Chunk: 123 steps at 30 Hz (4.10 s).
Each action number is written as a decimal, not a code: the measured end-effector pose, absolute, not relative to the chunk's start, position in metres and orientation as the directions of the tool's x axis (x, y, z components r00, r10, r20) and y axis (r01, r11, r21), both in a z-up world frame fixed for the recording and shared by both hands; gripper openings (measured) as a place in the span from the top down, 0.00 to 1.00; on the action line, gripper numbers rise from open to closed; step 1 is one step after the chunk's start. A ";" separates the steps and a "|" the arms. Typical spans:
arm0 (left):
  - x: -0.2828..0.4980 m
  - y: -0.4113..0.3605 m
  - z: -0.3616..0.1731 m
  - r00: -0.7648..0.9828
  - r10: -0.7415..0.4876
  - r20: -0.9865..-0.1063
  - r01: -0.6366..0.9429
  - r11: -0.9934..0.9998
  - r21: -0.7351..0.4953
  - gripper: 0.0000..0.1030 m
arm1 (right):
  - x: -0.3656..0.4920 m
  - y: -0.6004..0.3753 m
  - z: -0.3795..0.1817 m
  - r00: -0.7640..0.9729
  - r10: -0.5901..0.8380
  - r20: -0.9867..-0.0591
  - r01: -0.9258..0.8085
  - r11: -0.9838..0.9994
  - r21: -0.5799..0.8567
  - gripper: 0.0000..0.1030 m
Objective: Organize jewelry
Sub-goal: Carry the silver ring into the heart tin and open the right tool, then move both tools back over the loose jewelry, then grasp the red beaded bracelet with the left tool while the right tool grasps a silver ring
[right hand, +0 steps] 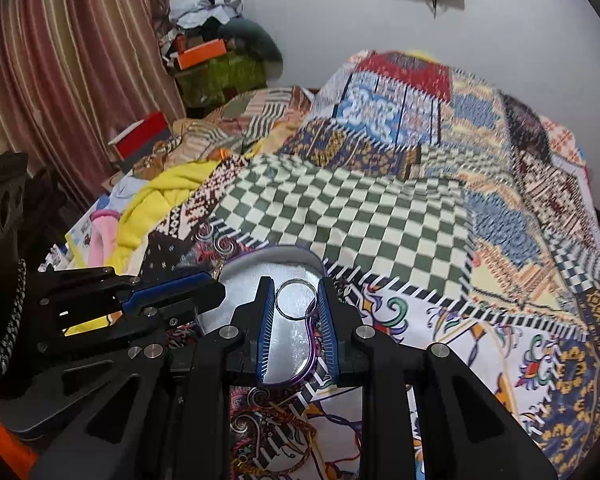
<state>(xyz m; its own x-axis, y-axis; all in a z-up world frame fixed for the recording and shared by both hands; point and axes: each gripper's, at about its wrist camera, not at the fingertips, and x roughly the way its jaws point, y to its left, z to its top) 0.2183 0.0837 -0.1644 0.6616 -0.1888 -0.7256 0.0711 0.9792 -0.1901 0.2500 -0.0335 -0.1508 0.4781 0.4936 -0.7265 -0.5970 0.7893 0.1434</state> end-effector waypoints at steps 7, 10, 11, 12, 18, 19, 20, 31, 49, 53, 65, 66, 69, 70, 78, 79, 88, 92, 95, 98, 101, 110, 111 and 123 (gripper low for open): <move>0.222 0.090 -0.169 0.650 -0.193 -0.735 0.061 0.977 -0.204 0.94 | 0.250 -0.025 -0.155 0.435 0.515 -0.739 -0.635 0.757 0.153 0.81; 0.219 0.091 -0.165 0.659 -0.187 -0.728 0.059 0.978 -0.198 0.94 | 0.249 -0.023 -0.155 0.439 0.512 -0.738 -0.639 0.755 0.143 0.80; 0.219 0.092 -0.164 0.661 -0.184 -0.728 0.056 0.979 -0.196 0.94 | 0.249 -0.022 -0.155 0.431 0.511 -0.744 -0.640 0.754 0.147 0.80; 0.219 0.092 -0.163 0.662 -0.180 -0.728 0.053 0.980 -0.193 0.94 | 0.250 -0.022 -0.155 0.425 0.511 -0.747 -0.639 0.754 0.153 0.80; 0.212 0.096 -0.150 0.678 -0.149 -0.719 0.035 0.985 -0.171 0.94 | 0.251 -0.033 -0.144 0.428 0.519 -0.740 -0.615 0.767 0.182 0.70; 0.211 0.096 -0.148 0.682 -0.144 -0.717 0.034 0.986 -0.166 0.94 | 0.250 -0.036 -0.141 0.436 0.521 -0.734 -0.611 0.770 0.183 0.70; 0.209 0.095 -0.145 0.686 -0.140 -0.714 0.034 0.986 -0.161 0.93 | 0.249 -0.040 -0.136 0.447 0.521 -0.727 -0.605 0.775 0.183 0.70; 0.180 0.082 -0.110 0.729 -0.124 -0.674 0.043 0.990 -0.136 0.79 | 0.228 -0.086 -0.094 0.553 0.488 -0.675 -0.545 0.825 0.150 0.68; 0.132 0.040 -0.084 0.741 -0.151 -0.654 0.098 0.988 -0.118 0.51 | 0.169 -0.139 -0.037 0.685 0.418 -0.597 -0.482 0.874 0.058 0.61; 0.126 0.031 -0.090 0.728 -0.152 -0.669 0.102 0.988 -0.114 0.41 | 0.158 -0.146 -0.048 0.697 0.387 -0.603 -0.461 0.887 0.036 0.48; 0.135 0.020 -0.161 0.575 -0.133 -0.807 0.078 0.991 -0.108 0.34 | 0.161 -0.168 -0.120 0.618 0.273 -0.738 -0.424 0.905 -0.021 0.48; 0.138 0.018 -0.169 0.555 -0.134 -0.821 0.075 0.991 -0.110 0.34 | 0.162 -0.171 -0.127 0.608 0.263 -0.749 -0.418 0.908 -0.020 0.48; 0.145 0.014 -0.187 0.514 -0.136 -0.847 0.073 0.991 -0.115 0.34 | 0.165 -0.181 -0.146 0.579 0.231 -0.782 -0.400 0.916 -0.026 0.48; 0.147 0.012 -0.192 0.502 -0.140 -0.854 0.075 0.990 -0.119 0.34 | 0.167 -0.184 -0.151 0.569 0.222 -0.792 -0.397 0.918 -0.028 0.48; 0.162 0.001 -0.204 0.497 -0.152 -0.855 0.095 0.988 -0.120 0.25 | 0.179 -0.193 -0.182 0.492 0.217 -0.843 -0.388 0.921 0.010 0.48; 0.164 0.000 -0.205 0.497 -0.156 -0.853 0.099 0.987 -0.123 0.23 | 0.180 -0.191 -0.183 0.486 0.217 -0.846 -0.392 0.920 0.011 0.48; 0.170 -0.003 -0.211 0.530 -0.166 -0.831 0.100 0.986 -0.133 0.23 | 0.196 -0.168 -0.199 0.449 0.213 -0.867 -0.420 0.908 0.006 0.48; 0.171 -0.006 -0.213 0.539 -0.146 -0.830 0.109 0.989 -0.103 0.25 | 0.199 -0.163 -0.203 0.433 0.220 -0.874 -0.429 0.903 0.015 0.55; 0.170 -0.013 -0.215 0.546 -0.107 -0.831 0.127 0.991 -0.044 0.31 | 0.200 -0.158 -0.206 0.424 0.223 -0.878 -0.444 0.896 0.014 0.66; 0.171 -0.011 -0.214 0.549 -0.113 -0.828 0.126 0.991 -0.052 0.45 | 0.197 -0.154 -0.206 0.412 0.247 -0.877 -0.471 0.882 0.027 0.82; 0.172 -0.005 -0.212 0.550 -0.118 -0.827 0.107 0.992 -0.071 0.60 | 0.195 -0.152 -0.206 0.422 0.241 -0.874 -0.476 0.879 0.012 0.82; 0.168 0.002 -0.207 0.533 -0.153 -0.832 0.105 0.988 -0.114 0.95 | 0.191 -0.159 -0.195 0.447 0.266 -0.854 -0.458 0.888 0.037 0.83; 0.167 0.001 -0.206 0.531 -0.165 -0.831 0.111 0.986 -0.125 0.96 | 0.192 -0.160 -0.193 0.449 0.268 -0.852 -0.457 0.888 0.039 0.83; 0.153 -0.001 -0.170 0.604 -0.173 -0.778 0.120 0.985 -0.126 0.98 | 0.186 -0.171 -0.162 0.523 0.295 -0.800 -0.444 0.895 0.041 0.83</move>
